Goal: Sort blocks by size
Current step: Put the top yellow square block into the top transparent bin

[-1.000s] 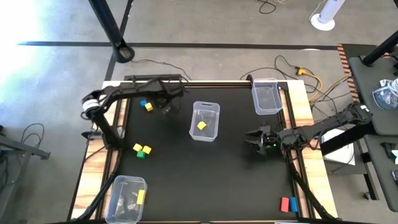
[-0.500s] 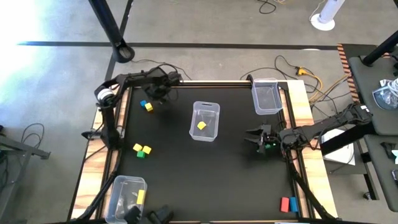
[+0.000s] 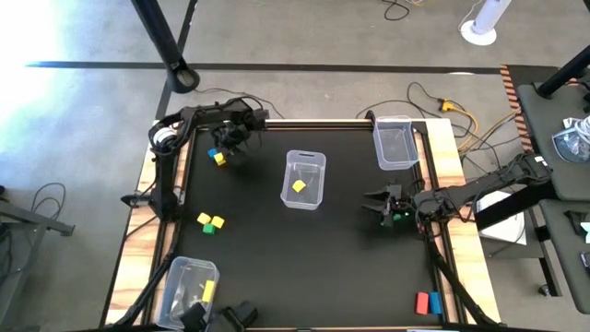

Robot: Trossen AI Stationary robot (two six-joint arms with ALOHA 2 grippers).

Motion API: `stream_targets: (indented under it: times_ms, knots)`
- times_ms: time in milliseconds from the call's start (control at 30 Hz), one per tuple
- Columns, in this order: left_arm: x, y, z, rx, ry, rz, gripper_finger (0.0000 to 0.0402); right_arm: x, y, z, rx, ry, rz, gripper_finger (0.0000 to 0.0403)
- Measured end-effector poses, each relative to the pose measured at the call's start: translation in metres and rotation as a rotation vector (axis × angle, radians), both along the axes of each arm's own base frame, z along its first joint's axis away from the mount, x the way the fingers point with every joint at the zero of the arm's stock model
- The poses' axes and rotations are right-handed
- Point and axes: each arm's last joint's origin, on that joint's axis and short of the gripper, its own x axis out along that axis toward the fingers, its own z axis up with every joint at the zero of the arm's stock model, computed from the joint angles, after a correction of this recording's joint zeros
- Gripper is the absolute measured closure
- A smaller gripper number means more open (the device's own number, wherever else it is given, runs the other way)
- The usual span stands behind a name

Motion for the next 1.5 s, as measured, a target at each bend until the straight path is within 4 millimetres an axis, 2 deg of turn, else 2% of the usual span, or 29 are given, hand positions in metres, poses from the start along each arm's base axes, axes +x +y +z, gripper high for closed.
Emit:
stream_targets:
  times_ms: [433,767,967,1100,1233,1333,1433,1500]
  knots:
    - [0.001,-0.003,-0.004,-0.010,-0.001,-0.034,0.0160,0.000,0.000,0.000,-0.009,0.002,0.003,0.0208]
    - [0.004,-0.010,-0.002,-0.082,-0.017,-0.047,0.0160,0.000,0.000,0.000,-0.007,0.004,0.002,0.0207]
    - [0.006,-0.016,0.001,-0.096,0.022,-0.043,0.0160,0.000,0.000,0.000,-0.001,0.006,0.001,0.0208]
    - [0.015,-0.019,0.008,-0.060,0.012,-0.029,0.0169,0.000,0.000,0.000,-0.002,0.006,0.001,0.0209]
    - [0.030,-0.030,0.013,-0.046,-0.026,-0.041,0.0216,0.000,0.000,-0.001,-0.002,0.007,0.001,0.0209]
    - [0.038,-0.039,0.015,-0.025,-0.035,-0.025,0.0281,0.000,0.000,-0.001,-0.002,0.007,0.001,0.0209]
    - [0.041,-0.047,0.008,0.017,-0.031,0.008,0.0364,0.000,0.000,-0.001,-0.002,0.008,0.003,0.0209]
    - [0.043,-0.050,0.003,0.079,-0.015,0.029,0.0391,0.000,0.000,-0.001,0.005,0.014,0.001,0.0209]
